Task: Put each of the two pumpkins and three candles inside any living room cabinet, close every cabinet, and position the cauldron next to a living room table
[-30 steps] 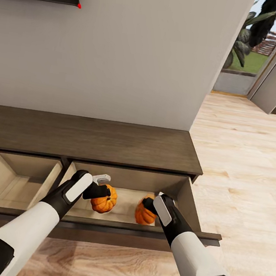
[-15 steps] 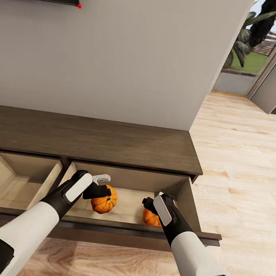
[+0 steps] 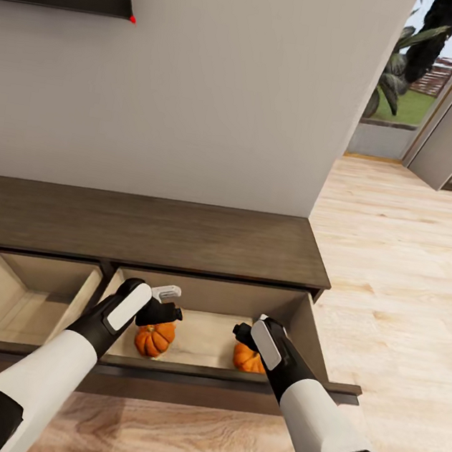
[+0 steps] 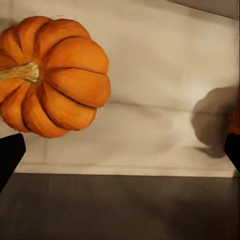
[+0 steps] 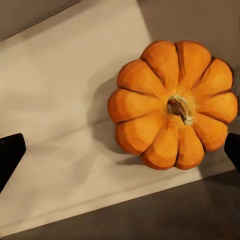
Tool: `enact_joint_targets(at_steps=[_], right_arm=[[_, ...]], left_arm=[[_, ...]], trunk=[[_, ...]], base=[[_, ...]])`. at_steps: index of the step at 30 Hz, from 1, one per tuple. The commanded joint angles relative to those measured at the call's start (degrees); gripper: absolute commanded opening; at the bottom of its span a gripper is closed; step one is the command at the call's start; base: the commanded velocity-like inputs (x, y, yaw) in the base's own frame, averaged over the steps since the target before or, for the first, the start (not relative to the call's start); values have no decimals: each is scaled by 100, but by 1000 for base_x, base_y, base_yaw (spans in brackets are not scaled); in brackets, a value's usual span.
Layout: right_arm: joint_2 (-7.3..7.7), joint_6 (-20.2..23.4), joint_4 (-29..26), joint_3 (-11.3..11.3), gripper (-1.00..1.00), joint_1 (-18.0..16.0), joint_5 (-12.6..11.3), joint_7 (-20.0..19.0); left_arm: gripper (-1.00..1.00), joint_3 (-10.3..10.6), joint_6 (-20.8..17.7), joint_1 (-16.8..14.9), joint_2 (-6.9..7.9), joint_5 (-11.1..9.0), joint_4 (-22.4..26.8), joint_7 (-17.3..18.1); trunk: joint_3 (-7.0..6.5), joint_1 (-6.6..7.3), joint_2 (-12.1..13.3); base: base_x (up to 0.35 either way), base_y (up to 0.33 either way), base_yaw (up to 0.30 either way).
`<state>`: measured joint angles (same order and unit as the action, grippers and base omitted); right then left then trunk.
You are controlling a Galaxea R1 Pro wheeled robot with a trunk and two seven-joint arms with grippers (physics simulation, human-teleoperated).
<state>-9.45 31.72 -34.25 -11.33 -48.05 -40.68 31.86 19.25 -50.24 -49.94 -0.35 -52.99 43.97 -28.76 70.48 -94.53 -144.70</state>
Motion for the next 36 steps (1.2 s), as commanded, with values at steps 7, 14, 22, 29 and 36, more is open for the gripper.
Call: enact_joint_targets(at_steps=[7,14,22,29,36], right_arm=[[4,9,-11,-26,100,-3,-54,48],[4,9,-11,-25,100,-3,-54,49],[4,16,-10,-25,100,-3,-54,48],[6,-1,-11,-19,100,-3,-62,30],[12,26,-15,-18,100,-3,-89,17]], left_arm=[[100,9,-12,-6,-19,-81,-50,-52],[100,9,-13,-7,-24,-88,-79,-51],[100,9,-15,-7,-21,-74,-63,-51],[100,9,-21,-7,-18,-71,-29,-51],[100,9,-21,-7,-18,-71,-18,-51]], trunk=[[-151,19,8],[-306,37,17],[-483,57,28],[-638,75,37],[-793,93,47]], base=[[0,0,0],[-97,0,0],[-14,0,0],[-1,0,0],[-146,0,0]])
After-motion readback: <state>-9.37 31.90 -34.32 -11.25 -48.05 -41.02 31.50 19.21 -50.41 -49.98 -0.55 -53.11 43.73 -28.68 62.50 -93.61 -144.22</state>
